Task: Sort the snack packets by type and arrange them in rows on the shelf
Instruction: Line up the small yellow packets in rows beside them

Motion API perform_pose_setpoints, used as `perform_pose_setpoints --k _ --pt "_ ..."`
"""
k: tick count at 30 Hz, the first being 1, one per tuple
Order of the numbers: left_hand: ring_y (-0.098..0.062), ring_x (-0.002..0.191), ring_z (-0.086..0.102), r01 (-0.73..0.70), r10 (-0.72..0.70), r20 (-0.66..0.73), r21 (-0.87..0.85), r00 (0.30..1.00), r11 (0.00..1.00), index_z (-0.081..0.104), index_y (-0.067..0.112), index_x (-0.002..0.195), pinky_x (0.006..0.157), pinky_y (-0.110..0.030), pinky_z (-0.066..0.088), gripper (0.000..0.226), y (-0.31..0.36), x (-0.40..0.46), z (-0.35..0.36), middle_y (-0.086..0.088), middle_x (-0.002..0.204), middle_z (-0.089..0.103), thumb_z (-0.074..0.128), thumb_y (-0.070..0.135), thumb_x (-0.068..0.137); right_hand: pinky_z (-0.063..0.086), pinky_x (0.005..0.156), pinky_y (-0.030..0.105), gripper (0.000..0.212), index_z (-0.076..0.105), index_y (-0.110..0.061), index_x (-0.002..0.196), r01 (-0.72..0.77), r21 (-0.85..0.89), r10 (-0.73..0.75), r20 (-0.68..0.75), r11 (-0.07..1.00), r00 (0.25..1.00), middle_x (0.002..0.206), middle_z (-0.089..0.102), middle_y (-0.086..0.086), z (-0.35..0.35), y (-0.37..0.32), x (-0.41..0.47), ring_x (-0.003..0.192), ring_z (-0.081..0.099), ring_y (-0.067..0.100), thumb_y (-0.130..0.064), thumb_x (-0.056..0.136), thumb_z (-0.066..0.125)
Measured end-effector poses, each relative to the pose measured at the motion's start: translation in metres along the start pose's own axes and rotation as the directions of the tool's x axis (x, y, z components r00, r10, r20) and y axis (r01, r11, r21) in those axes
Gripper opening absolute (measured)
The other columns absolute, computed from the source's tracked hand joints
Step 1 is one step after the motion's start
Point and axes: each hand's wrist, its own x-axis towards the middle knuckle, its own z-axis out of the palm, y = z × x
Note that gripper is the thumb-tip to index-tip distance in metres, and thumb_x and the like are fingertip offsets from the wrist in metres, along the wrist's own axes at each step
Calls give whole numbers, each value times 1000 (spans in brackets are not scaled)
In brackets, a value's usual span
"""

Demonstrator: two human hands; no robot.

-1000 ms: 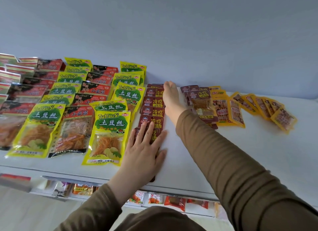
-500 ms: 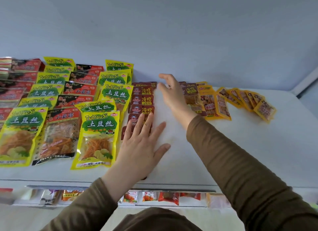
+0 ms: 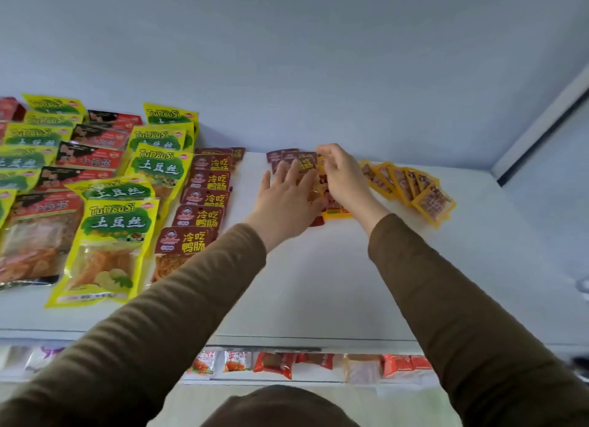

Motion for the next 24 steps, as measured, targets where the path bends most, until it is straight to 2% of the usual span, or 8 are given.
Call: perform_pose_setpoints --k 6,9,15,18,20,22,23,24 --pt "-33 157 7 88 -86 -48 44 995 995 14 29 163 124 -54 10 65 8 19 32 -10 170 14 30 53 105 33 114 38 57 32 -21 157 213 -322 -133 251 922 959 159 39 5 0 29 -1 145 37 26 -8 102 40" --pt "-32 157 8 75 -68 -95 76 993 994 21 30 161 124 -54 16 66 3 -2 43 -9 170 17 31 58 103 31 113 36 56 31 -18 157 295 -328 -219 248 897 944 158 40 6 -3 42 0 144 36 25 -9 104 43" --pt "-30 157 9 76 -74 -64 23 995 997 25 33 159 125 -50 15 69 0 -31 46 -6 169 19 37 64 99 38 109 42 52 34 -20 155 262 -325 -197 219 909 956 148 50 11 -12 47 10 135 45 30 -8 104 40" --pt "-33 155 12 81 -79 -111 19 991 997 29 32 156 125 -56 12 65 5 -25 38 -9 167 22 36 64 100 39 108 34 48 39 -16 152 179 -108 -161 154 978 975 152 46 9 -4 22 16 139 42 26 -8 105 40" --pt "-35 156 8 112 -111 -135 0 985 994 24 32 159 125 -59 8 66 11 -15 33 -10 169 18 33 63 101 37 102 27 49 37 -14 154 -10 131 -14 181 991 983 157 39 6 4 2 22 142 39 23 -9 105 40" --pt "-36 158 0 139 -137 -86 14 987 990 15 35 161 124 -61 4 67 14 -6 30 -10 171 8 29 63 102 36 96 27 52 34 -12 155 -254 357 172 244 899 954 157 38 7 11 -15 29 136 44 22 -7 104 40" --pt "-36 158 -3 146 -144 -51 30 988 989 11 37 162 124 -62 3 66 14 -5 31 -10 172 4 27 63 103 38 95 28 52 34 -11 155 -342 438 243 267 831 933 153 42 8 13 -21 31 126 50 21 -5 104 39" --pt "-35 158 -4 147 -146 -29 39 989 988 10 39 162 124 -63 3 65 14 -6 32 -10 172 3 28 62 103 42 94 30 50 34 -10 154 -397 490 293 278 776 915 145 47 8 14 -25 33 89 40 17 -4 104 38"
